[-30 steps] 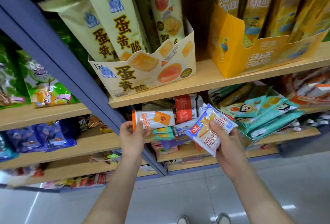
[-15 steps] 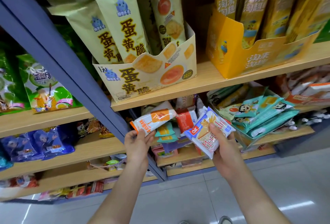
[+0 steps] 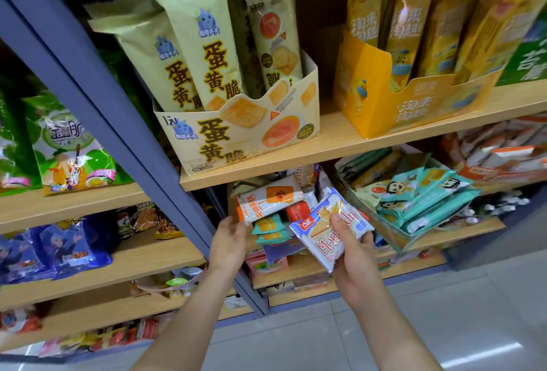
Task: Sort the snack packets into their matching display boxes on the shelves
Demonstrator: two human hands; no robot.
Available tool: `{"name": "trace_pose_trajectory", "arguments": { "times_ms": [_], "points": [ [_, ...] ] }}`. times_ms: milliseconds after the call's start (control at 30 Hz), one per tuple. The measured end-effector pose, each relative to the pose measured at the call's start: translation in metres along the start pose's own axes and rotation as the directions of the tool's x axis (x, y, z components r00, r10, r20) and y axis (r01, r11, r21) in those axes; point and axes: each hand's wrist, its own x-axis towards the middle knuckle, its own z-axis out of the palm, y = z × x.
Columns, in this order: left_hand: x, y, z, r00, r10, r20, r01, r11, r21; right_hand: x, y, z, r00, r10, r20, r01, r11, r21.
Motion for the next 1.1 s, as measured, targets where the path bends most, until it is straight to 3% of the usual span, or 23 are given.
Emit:
{"name": "trace_pose_trajectory", "arguments": {
  "times_ms": [67,167,267,400,500,667,767,900,967,1033,1100],
  "points": [
    [-0.029,0.01,-0.007,0.969,0.236,-0.073,-0.231,0.97,0.073,-0.003,-0.001,0.002,0.999,-0.044,-0.01,0.044,0.998,-0.043],
    [-0.059,0.041,-0.002,0.89,0.37,0.269,-0.372,0.927,-0.043,-0.007,0.004,0.008,0.996,-0.093,0.01,0.093,0.986,-0.141],
    [-0.061,0.064,0.015,0.8,0.299,0.52,-0.268,0.954,-0.136,-0.013,0.003,0.012,0.992,-0.096,0.079,0.111,0.971,-0.21],
    [-0.051,0.071,0.019,0.846,0.098,0.523,0.079,0.949,-0.305,-0.012,-0.017,-0.001,0.98,0.007,0.199,0.047,0.963,-0.265],
    [-0.046,0.076,0.023,0.844,0.011,0.536,0.231,0.895,-0.382,-0.008,-0.026,-0.013,0.975,0.023,0.223,0.04,0.961,-0.273],
    [-0.044,0.089,0.03,0.808,0.01,0.589,0.158,0.96,-0.232,-0.001,-0.026,-0.02,0.98,-0.097,0.175,0.146,0.943,-0.3],
    [-0.042,0.096,0.033,0.819,0.016,0.573,0.169,0.949,-0.267,0.007,-0.026,-0.022,0.981,-0.13,0.147,0.172,0.929,-0.327],
    [-0.033,0.098,0.037,0.916,0.181,0.358,-0.101,0.968,-0.229,0.016,-0.027,-0.025,0.984,-0.173,0.043,0.176,0.915,-0.362],
    [-0.022,0.094,0.036,0.919,0.331,0.214,-0.351,0.934,0.065,0.021,-0.03,-0.034,0.98,-0.192,-0.053,0.163,0.925,-0.344],
    [-0.011,0.089,0.038,0.855,0.478,0.203,-0.518,0.762,0.389,0.023,-0.033,-0.045,0.973,-0.202,-0.115,0.155,0.934,-0.323],
    [-0.008,0.085,0.045,0.782,0.549,0.295,-0.613,0.596,0.518,0.023,-0.036,-0.051,0.97,-0.196,-0.146,0.142,0.939,-0.315]
  ]
}}
